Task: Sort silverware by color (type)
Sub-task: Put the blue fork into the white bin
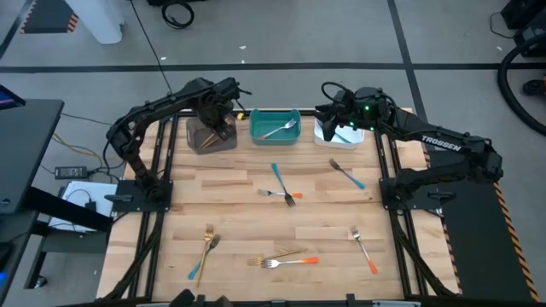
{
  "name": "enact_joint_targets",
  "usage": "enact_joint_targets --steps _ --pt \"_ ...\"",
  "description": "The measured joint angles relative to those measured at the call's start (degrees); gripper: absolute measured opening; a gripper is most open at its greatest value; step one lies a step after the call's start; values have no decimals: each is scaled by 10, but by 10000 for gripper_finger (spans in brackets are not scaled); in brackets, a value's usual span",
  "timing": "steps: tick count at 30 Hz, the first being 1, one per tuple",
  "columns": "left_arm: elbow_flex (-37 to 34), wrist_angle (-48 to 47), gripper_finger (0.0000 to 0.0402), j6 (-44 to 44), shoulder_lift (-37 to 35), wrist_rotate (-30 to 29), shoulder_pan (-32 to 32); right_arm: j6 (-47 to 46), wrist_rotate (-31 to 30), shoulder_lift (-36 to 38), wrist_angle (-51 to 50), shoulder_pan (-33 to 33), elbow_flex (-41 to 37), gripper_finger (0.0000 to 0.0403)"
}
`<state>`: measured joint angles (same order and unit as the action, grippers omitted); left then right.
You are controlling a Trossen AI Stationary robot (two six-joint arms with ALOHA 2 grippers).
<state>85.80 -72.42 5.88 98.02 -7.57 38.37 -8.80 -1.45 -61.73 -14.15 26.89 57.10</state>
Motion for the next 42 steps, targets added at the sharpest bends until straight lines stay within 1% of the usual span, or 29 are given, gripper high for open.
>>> enact_joint_targets --steps 6,11,16,22,27,36,42 --pt "0 -4 96 59 -41 0 -66 0 0 0 -1 0 0 118" --pt "0 -7 96 116 -62 0 -141 2 0 0 -2 0 0 118" --pt "0 -30 96 168 -66 0 -222 20 0 0 -6 0 0 118" --pt "0 -61 96 267 -66 -1 -303 34 -5 0 -44 0 0 118" --pt "0 -94 96 347 -66 -1 -358 34 -5 0 -50 0 0 118" --pt "0 -163 96 449 -66 -2 -431 44 -5 0 -49 0 0 118" --pt "0 -174 96 514 -66 1 -488 45 -5 0 -49 0 0 118"
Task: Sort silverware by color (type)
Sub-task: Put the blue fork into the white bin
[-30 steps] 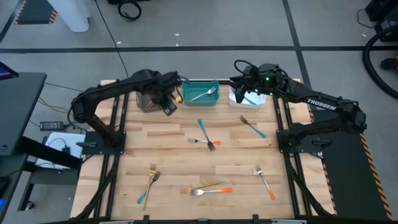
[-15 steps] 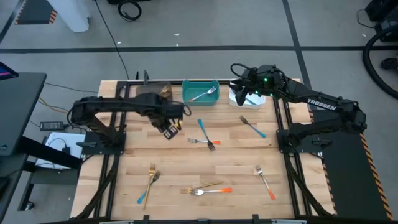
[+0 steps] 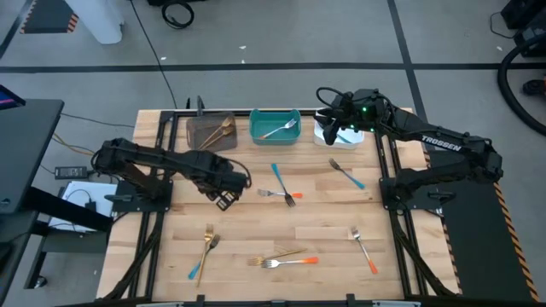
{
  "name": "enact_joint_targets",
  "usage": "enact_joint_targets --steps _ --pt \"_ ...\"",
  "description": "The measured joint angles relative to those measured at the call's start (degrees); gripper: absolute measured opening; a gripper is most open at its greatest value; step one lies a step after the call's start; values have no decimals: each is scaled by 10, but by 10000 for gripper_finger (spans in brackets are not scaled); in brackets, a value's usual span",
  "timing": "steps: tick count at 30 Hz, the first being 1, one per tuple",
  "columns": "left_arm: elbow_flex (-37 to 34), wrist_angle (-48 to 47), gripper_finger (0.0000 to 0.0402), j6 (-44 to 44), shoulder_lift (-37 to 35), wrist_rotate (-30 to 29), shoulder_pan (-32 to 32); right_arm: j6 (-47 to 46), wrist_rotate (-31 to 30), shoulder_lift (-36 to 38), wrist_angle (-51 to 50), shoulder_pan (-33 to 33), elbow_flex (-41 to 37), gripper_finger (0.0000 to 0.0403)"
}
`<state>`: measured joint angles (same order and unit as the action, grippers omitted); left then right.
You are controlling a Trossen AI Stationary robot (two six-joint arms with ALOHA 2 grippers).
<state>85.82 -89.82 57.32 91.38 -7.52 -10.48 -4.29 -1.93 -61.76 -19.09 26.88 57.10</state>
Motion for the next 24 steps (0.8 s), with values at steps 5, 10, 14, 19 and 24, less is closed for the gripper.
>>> enact_joint_targets --steps 5,10,14,19,24 --pt "0 0 96 67 0 9 -50 0 0 0 -4 0 0 118" --pt "0 -1 96 114 0 10 -90 0 -2 0 -6 0 0 118" --pt "0 -1 96 149 0 11 -123 0 -2 0 -9 0 0 118" --pt "0 0 96 236 0 29 -178 0 -2 0 -10 0 0 118" --pt "0 10 96 343 0 34 -240 0 -2 0 -10 0 0 118"
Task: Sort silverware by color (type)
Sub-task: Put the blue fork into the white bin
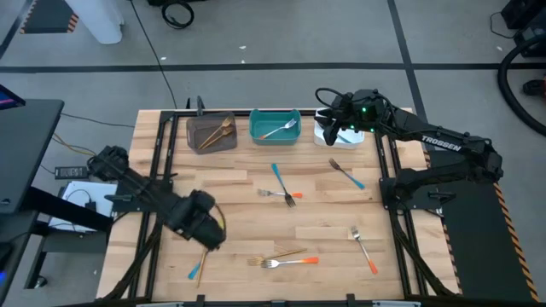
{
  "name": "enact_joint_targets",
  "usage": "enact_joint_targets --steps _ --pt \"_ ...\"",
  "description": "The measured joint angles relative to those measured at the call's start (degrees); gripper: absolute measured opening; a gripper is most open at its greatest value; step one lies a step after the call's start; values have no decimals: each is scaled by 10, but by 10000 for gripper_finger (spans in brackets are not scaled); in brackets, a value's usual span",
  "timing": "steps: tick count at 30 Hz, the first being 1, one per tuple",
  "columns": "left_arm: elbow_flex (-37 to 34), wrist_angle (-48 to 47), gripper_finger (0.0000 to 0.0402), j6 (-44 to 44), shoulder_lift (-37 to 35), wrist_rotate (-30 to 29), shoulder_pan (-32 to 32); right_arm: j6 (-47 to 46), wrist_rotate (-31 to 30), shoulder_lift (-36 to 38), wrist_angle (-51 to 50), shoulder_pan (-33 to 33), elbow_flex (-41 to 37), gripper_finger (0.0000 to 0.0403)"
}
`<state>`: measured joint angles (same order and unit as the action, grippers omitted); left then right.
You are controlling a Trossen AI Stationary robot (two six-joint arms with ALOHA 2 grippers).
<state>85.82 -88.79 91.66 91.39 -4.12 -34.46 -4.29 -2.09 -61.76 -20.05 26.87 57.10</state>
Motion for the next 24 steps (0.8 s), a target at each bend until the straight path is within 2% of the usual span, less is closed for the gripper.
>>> enact_joint_targets --steps 5,10,19,24 --pt "0 35 96 94 0 0 -54 0 0 0 -2 0 0 118" --pt "0 77 96 143 1 0 -97 -18 0 0 -19 0 0 118" --pt "0 95 96 174 13 -1 -143 -101 2 0 -94 -10 0 118" --pt "0 140 96 168 35 -5 -168 -170 6 0 -126 -36 0 118"
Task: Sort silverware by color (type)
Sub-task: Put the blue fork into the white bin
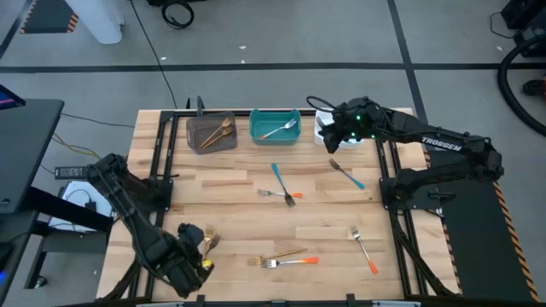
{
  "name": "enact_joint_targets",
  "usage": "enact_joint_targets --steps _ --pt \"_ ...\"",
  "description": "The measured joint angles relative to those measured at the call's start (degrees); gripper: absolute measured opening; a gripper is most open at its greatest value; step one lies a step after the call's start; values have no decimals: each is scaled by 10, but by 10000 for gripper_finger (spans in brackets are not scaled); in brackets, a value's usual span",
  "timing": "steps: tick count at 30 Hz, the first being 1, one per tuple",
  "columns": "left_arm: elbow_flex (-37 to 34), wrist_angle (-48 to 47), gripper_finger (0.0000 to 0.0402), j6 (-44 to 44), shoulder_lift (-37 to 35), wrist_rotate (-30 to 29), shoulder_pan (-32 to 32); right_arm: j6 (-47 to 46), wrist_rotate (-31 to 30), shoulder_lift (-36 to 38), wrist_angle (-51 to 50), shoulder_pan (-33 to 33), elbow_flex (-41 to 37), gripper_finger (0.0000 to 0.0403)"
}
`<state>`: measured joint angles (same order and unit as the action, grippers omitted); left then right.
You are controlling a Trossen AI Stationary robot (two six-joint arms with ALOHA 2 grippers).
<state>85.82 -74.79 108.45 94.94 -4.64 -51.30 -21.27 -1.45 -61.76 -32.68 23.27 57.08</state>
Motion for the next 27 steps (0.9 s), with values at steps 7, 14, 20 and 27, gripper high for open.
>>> enact_joint_targets --steps 7,14,20,27 --pt "0 35 95 17 38 0 -33 -82 13 0 -25 -69 0 118" --pt "0 82 95 38 70 -2 -42 -146 21 0 -43 -153 0 118" --pt "0 112 95 49 98 -2 -43 -176 8 0 -48 -217 0 118" --pt "0 153 95 62 121 -2 -43 -191 -33 0 -43 -267 -19 118"
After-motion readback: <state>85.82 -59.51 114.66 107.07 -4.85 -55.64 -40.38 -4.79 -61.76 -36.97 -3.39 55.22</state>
